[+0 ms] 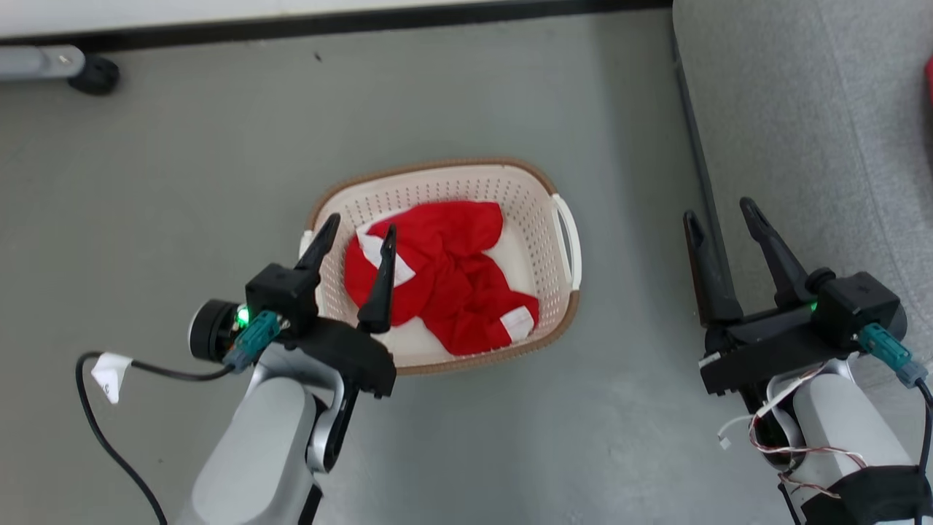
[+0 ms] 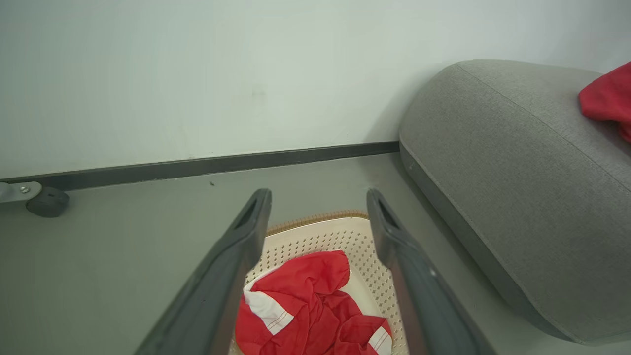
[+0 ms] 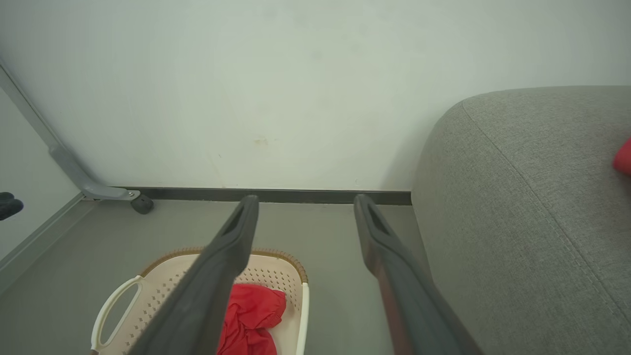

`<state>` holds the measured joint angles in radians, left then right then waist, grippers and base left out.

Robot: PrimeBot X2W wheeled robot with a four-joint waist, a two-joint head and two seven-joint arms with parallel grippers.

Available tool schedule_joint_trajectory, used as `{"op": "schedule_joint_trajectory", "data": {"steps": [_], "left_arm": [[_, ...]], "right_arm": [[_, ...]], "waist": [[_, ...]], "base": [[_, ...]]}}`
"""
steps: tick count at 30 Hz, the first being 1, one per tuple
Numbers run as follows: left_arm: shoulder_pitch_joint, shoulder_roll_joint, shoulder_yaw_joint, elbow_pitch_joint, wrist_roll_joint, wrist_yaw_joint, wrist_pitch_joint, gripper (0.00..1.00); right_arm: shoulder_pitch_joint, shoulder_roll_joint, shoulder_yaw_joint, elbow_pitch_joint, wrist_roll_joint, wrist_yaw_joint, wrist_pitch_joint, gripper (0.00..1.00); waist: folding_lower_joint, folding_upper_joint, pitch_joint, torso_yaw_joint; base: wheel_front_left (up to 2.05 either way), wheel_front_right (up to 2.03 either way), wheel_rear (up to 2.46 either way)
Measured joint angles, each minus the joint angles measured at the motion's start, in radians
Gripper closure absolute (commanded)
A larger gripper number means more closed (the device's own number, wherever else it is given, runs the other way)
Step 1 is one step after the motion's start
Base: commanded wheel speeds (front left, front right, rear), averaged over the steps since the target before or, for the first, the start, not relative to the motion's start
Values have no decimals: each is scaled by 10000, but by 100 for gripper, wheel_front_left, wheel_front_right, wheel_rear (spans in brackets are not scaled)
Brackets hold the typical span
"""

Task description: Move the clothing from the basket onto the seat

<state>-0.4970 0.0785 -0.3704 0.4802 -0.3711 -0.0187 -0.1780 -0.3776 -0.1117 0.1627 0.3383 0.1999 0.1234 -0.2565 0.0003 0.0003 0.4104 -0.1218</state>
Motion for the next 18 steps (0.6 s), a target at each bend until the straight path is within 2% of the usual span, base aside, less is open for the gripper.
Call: {"op": "schedule_joint_trajectory", "data": {"steps": [18], "left_arm": [[-2094, 245, -652, 165, 928, -86, 1166, 0]], "right_arm": [[-1252, 359, 242, -405, -82, 0, -2, 0]], "waist": [[0, 0, 2607, -455]], "base": [[0, 0, 0]]}}
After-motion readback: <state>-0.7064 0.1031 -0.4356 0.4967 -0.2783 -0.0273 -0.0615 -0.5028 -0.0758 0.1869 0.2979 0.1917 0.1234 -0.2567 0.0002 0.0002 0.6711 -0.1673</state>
